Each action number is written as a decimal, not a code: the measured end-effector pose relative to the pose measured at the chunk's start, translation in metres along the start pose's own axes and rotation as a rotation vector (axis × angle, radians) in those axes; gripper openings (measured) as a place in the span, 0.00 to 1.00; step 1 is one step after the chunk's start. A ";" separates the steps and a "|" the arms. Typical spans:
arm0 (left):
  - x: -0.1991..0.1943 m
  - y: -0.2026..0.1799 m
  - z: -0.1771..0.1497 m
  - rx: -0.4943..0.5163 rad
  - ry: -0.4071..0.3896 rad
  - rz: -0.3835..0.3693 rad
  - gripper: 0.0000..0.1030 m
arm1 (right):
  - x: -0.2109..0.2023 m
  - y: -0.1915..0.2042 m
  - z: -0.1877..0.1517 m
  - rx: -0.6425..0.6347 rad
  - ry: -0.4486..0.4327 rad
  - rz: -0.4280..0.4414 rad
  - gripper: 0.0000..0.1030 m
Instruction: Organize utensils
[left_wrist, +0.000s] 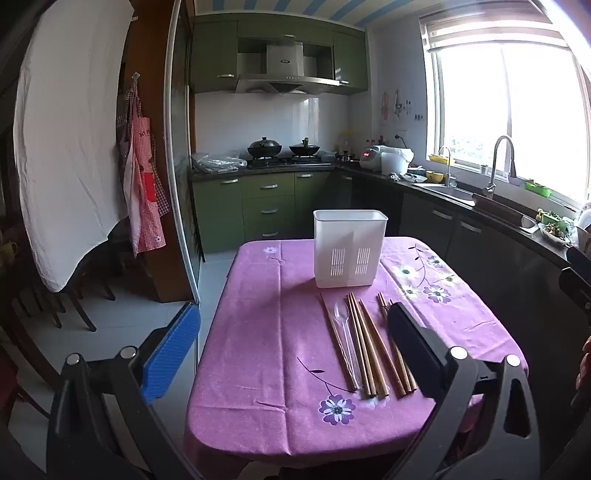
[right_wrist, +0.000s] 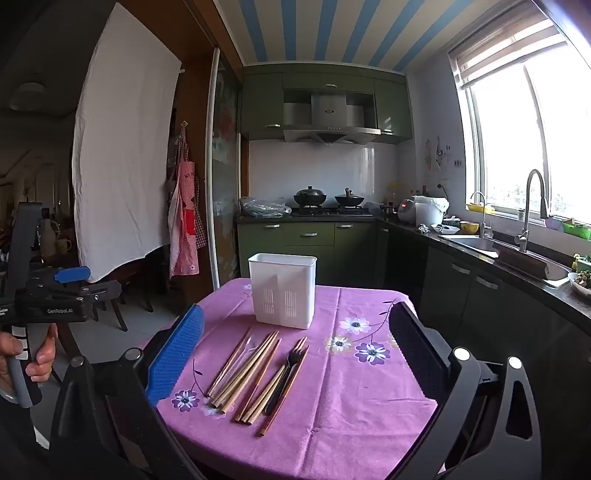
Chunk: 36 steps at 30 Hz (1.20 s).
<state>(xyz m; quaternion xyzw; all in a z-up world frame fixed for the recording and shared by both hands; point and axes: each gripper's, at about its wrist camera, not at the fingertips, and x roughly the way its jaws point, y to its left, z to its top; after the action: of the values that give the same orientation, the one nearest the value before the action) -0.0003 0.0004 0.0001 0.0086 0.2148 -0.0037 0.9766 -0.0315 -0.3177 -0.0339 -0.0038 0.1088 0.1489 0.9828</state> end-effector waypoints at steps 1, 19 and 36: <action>0.000 0.000 0.000 0.001 0.000 0.002 0.94 | 0.000 0.000 0.000 -0.002 0.001 0.001 0.96; 0.007 -0.002 -0.006 0.009 0.015 0.000 0.94 | 0.011 -0.005 -0.007 0.017 0.046 0.008 0.96; 0.010 -0.006 -0.012 0.012 0.021 0.002 0.94 | 0.016 -0.006 -0.009 0.017 0.066 0.006 0.96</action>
<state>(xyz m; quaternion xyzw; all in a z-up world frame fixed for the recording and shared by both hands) 0.0037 -0.0054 -0.0153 0.0147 0.2250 -0.0041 0.9742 -0.0167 -0.3187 -0.0458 0.0001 0.1423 0.1506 0.9783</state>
